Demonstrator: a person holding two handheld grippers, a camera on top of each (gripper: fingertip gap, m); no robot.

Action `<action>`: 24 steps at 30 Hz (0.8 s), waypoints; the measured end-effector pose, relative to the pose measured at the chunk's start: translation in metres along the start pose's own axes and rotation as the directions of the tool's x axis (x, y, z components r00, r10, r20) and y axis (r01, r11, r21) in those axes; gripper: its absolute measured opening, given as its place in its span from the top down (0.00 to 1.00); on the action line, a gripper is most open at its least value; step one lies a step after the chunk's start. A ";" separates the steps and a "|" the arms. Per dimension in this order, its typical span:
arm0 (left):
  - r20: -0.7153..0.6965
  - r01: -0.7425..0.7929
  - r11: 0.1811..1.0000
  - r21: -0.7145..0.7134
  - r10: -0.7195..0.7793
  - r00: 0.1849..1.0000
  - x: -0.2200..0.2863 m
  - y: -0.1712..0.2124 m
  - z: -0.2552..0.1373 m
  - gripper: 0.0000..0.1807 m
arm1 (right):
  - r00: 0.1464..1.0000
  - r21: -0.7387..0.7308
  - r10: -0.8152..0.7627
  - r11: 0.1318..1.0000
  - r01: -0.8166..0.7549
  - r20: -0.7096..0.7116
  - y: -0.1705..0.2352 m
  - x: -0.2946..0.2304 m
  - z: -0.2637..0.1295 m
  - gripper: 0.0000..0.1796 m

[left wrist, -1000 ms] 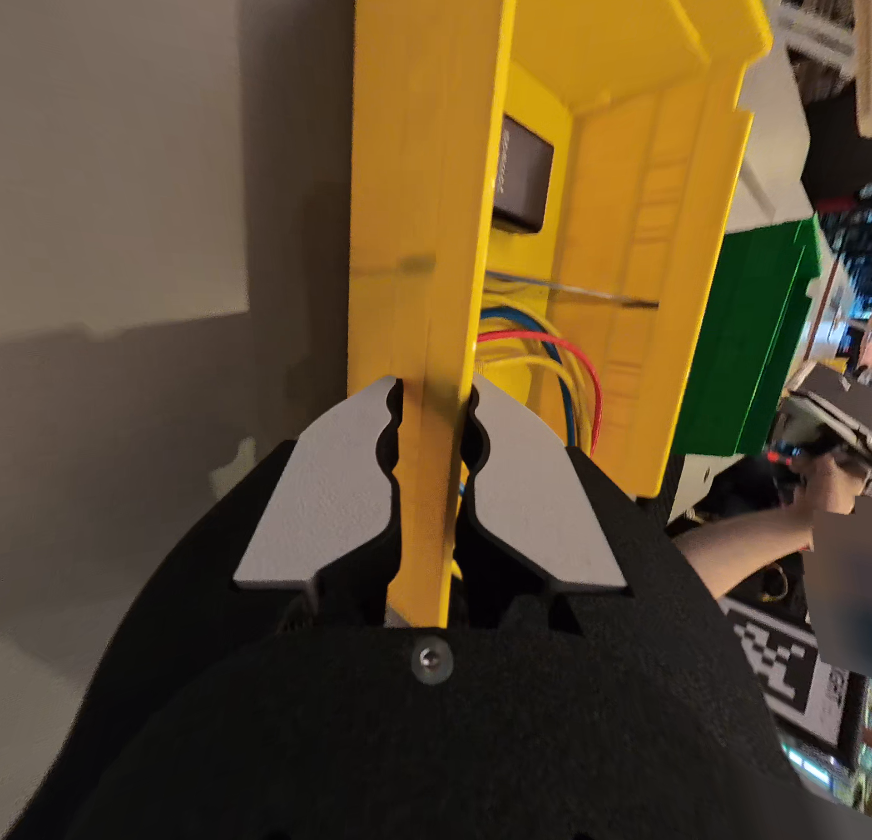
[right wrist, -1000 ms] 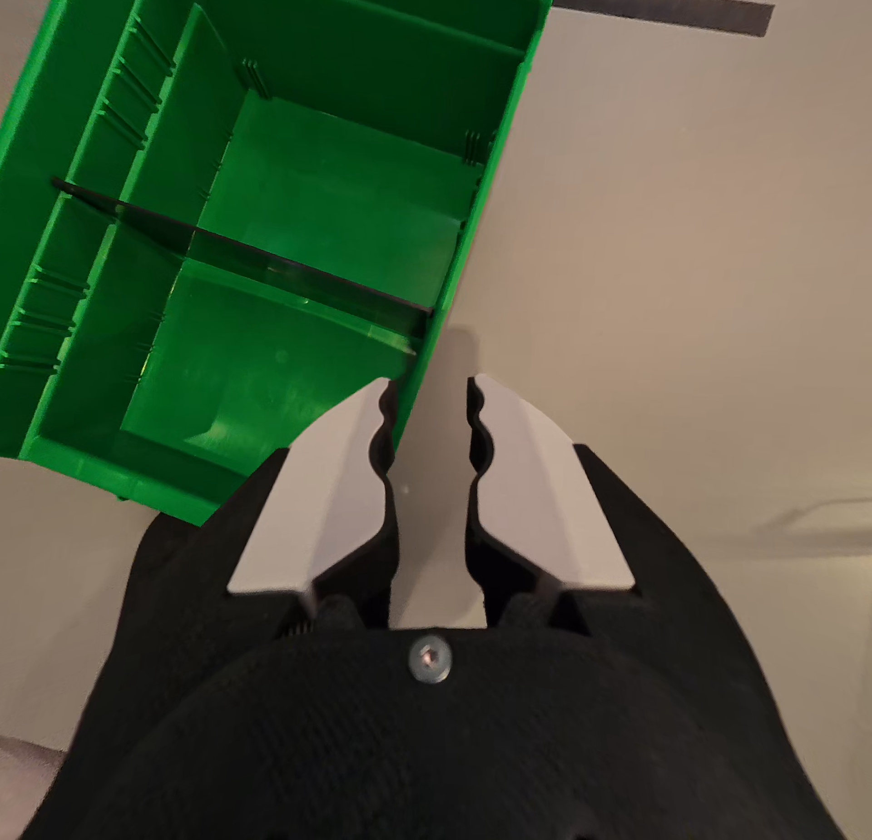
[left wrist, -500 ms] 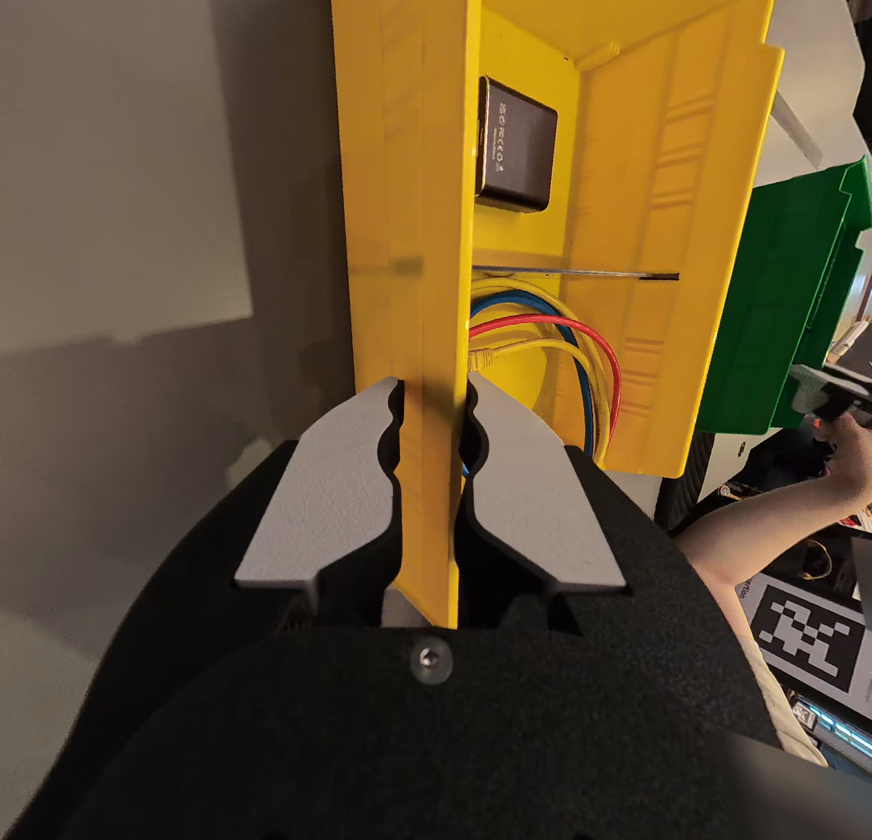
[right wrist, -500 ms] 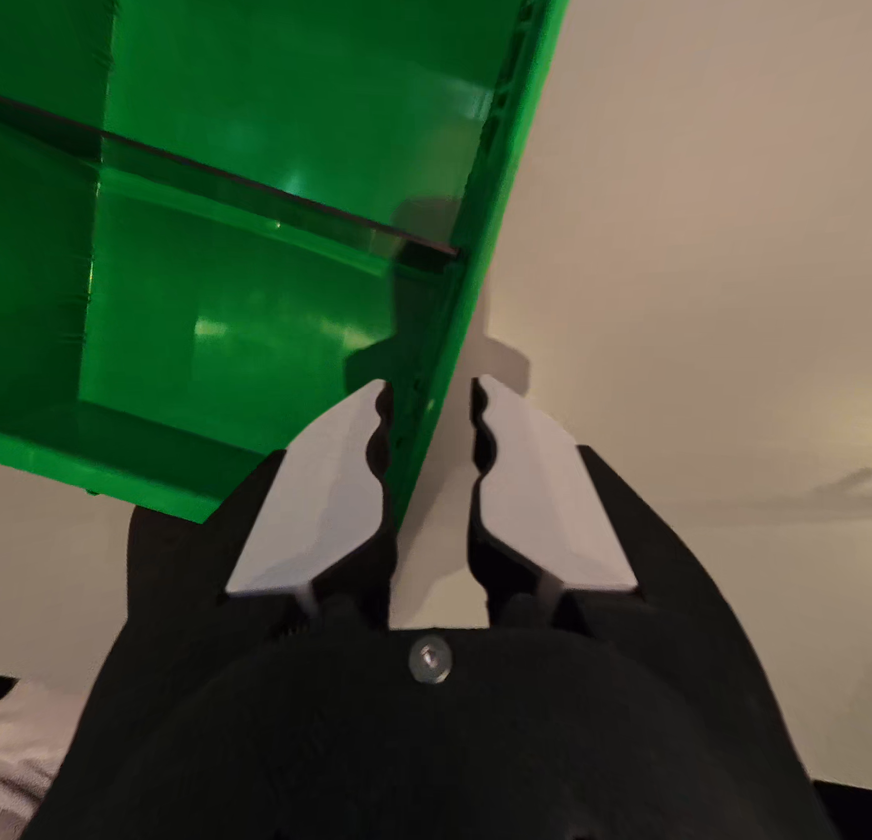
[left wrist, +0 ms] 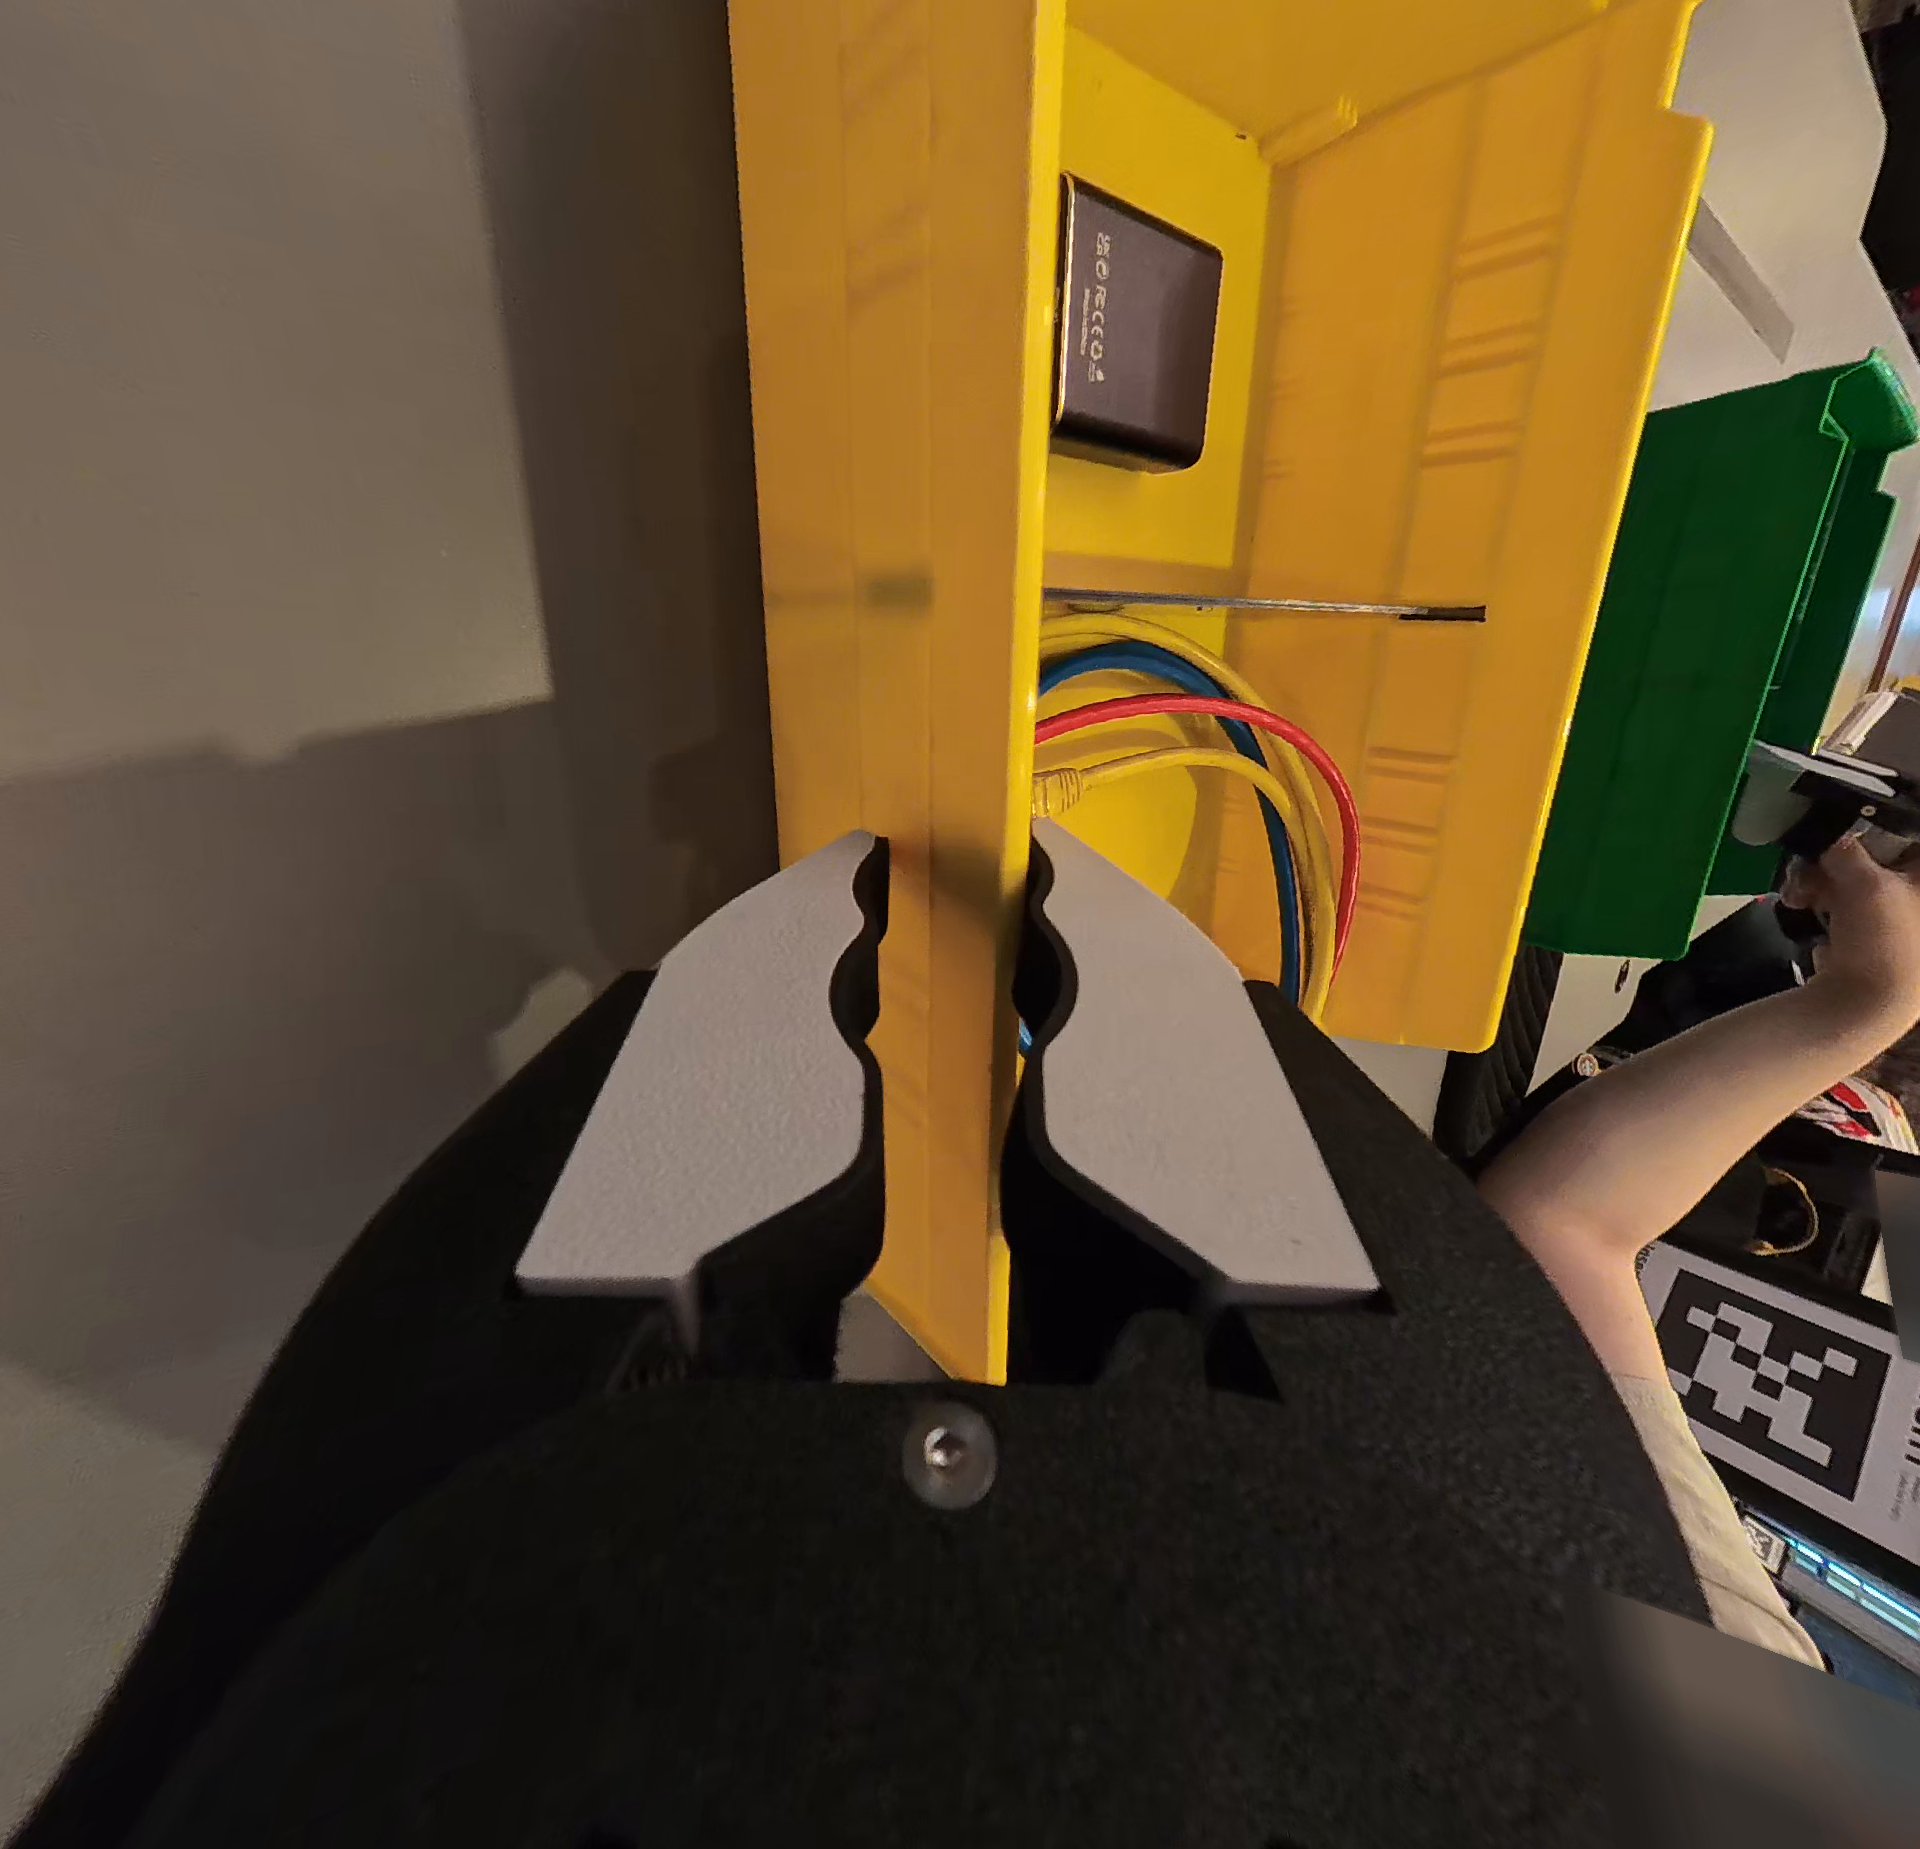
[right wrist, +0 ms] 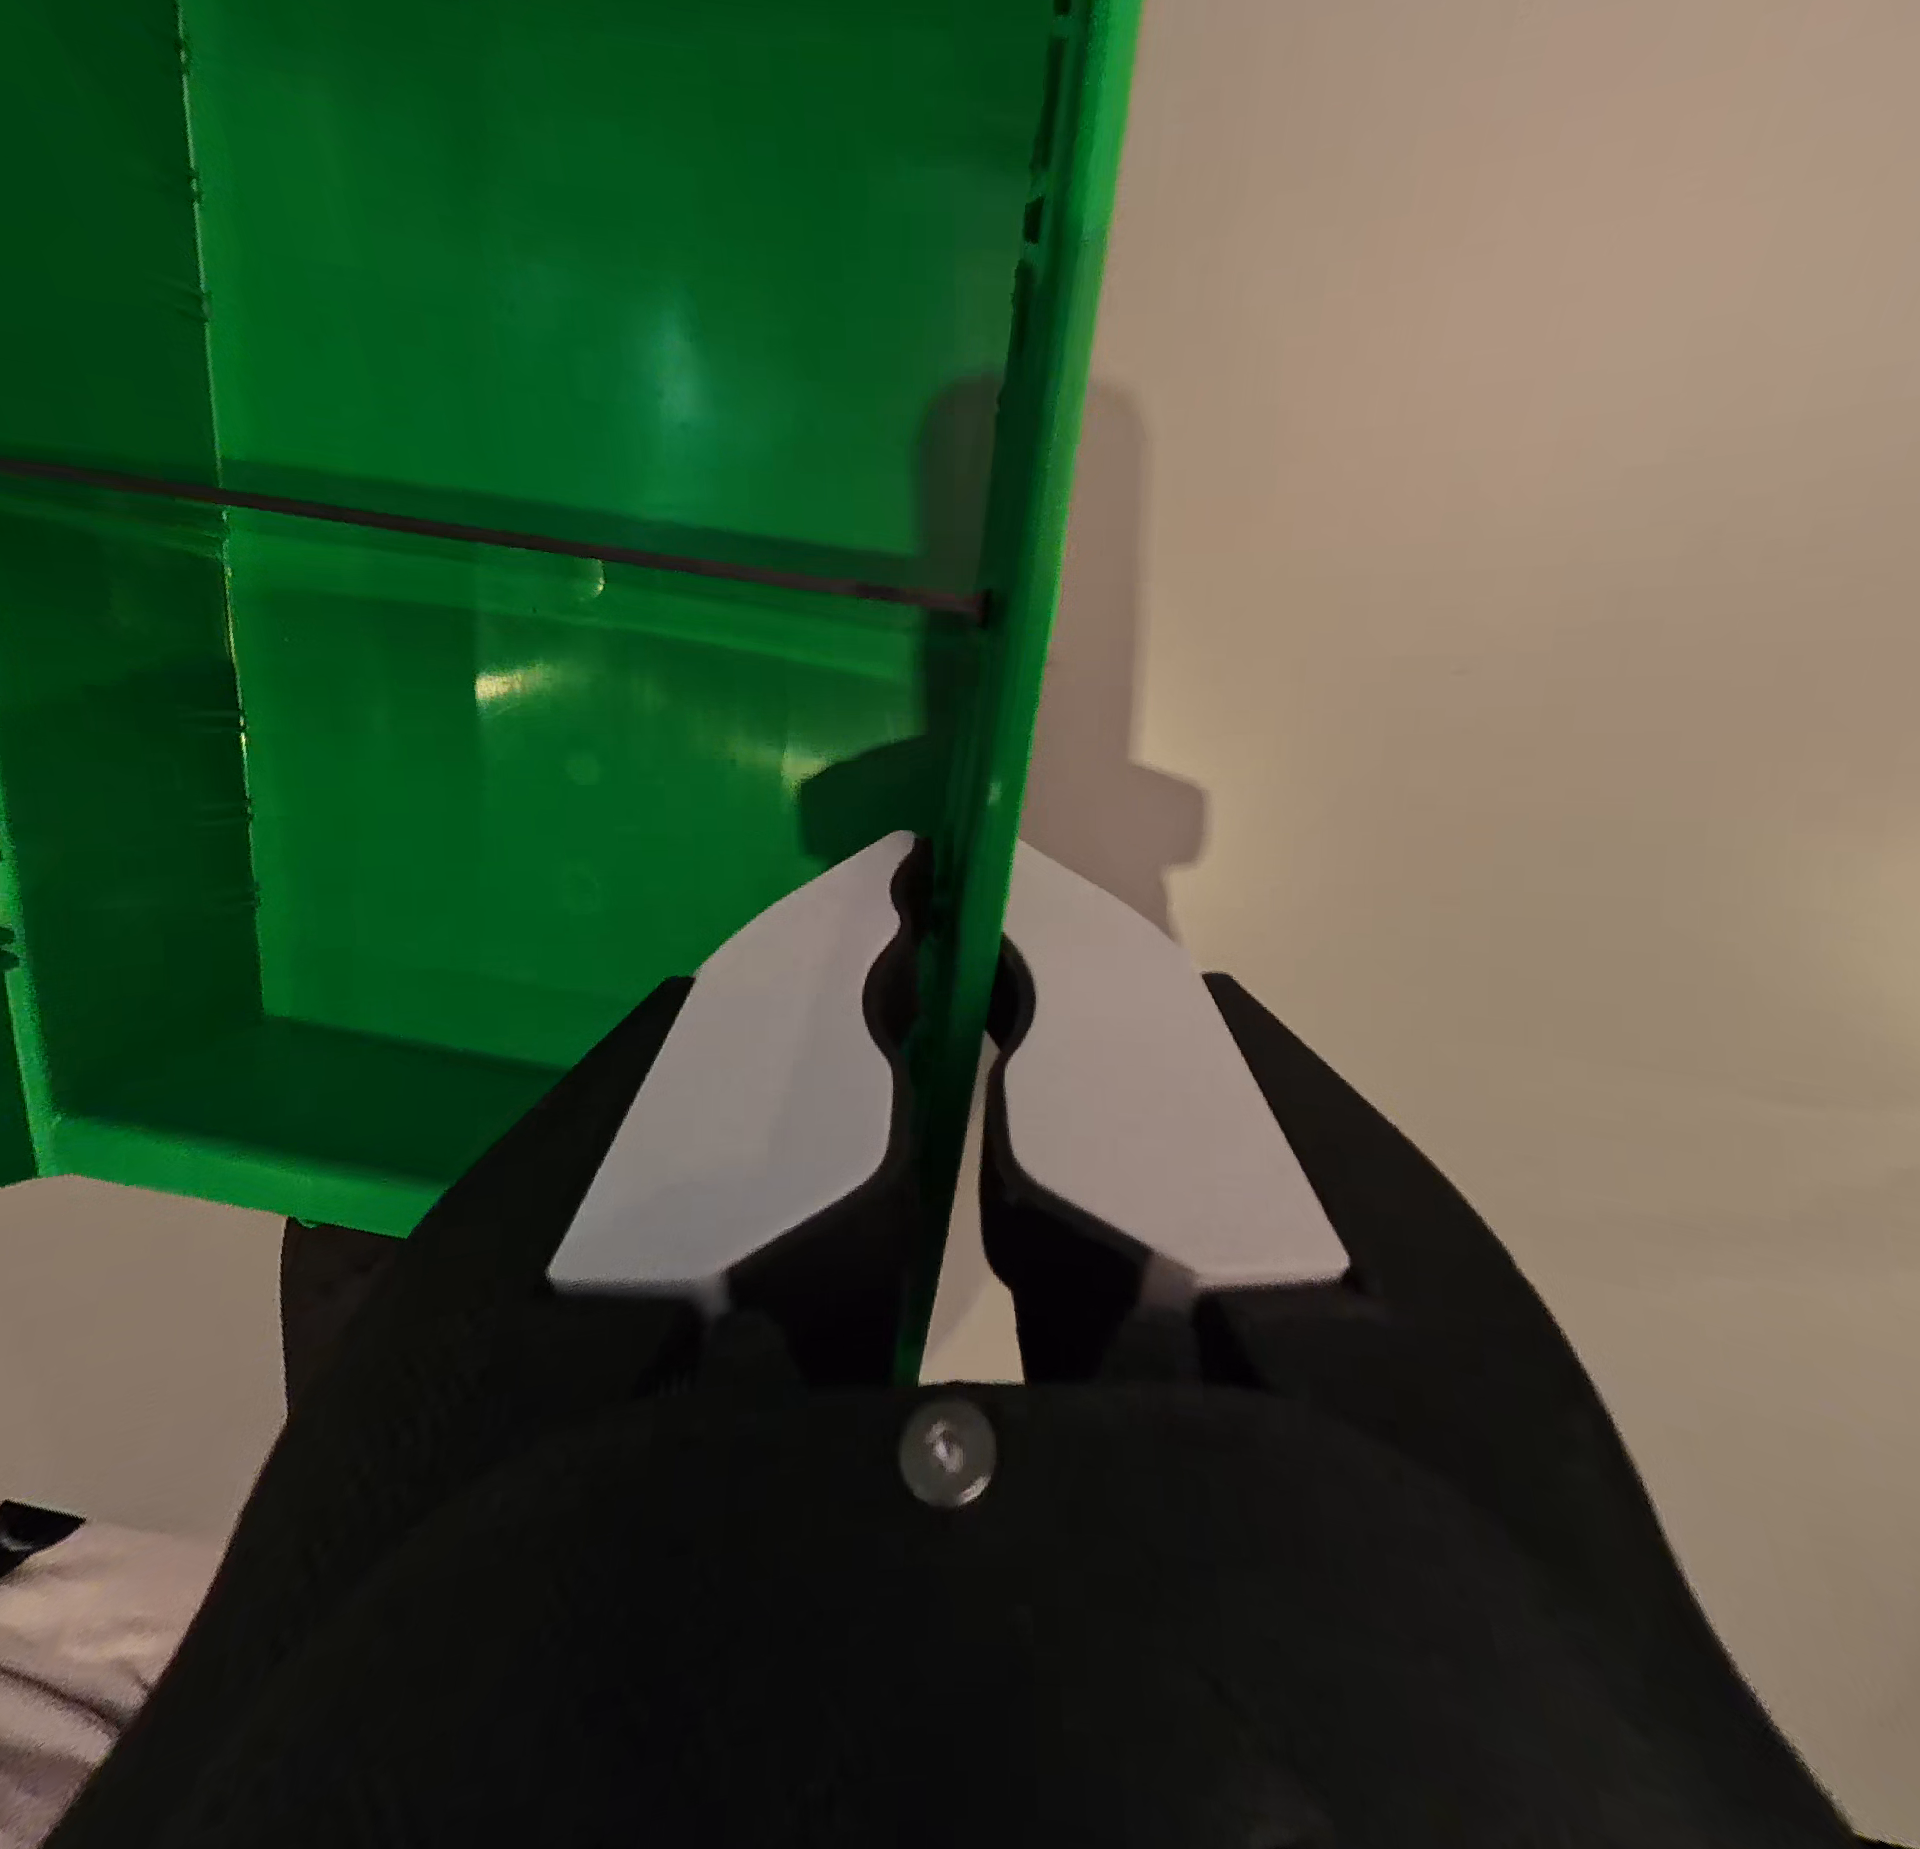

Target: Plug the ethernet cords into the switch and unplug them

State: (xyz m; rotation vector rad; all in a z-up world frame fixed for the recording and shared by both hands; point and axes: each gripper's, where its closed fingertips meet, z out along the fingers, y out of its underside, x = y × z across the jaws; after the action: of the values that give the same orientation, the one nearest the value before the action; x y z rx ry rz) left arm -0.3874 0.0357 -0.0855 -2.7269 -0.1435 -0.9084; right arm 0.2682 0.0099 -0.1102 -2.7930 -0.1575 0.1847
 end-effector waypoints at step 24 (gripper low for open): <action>-0.031 -0.001 1.000 0.009 0.001 1.000 0.000 -0.002 0.001 0.88 | 0.980 0.053 0.197 0.979 -0.199 0.039 0.004 0.009 -0.002 0.95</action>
State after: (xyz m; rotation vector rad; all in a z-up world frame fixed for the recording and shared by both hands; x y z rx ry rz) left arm -0.3872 0.0377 -0.0854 -2.7026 -0.1402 -0.9467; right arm 0.2780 0.0066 -0.1105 -2.7476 0.1173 0.2790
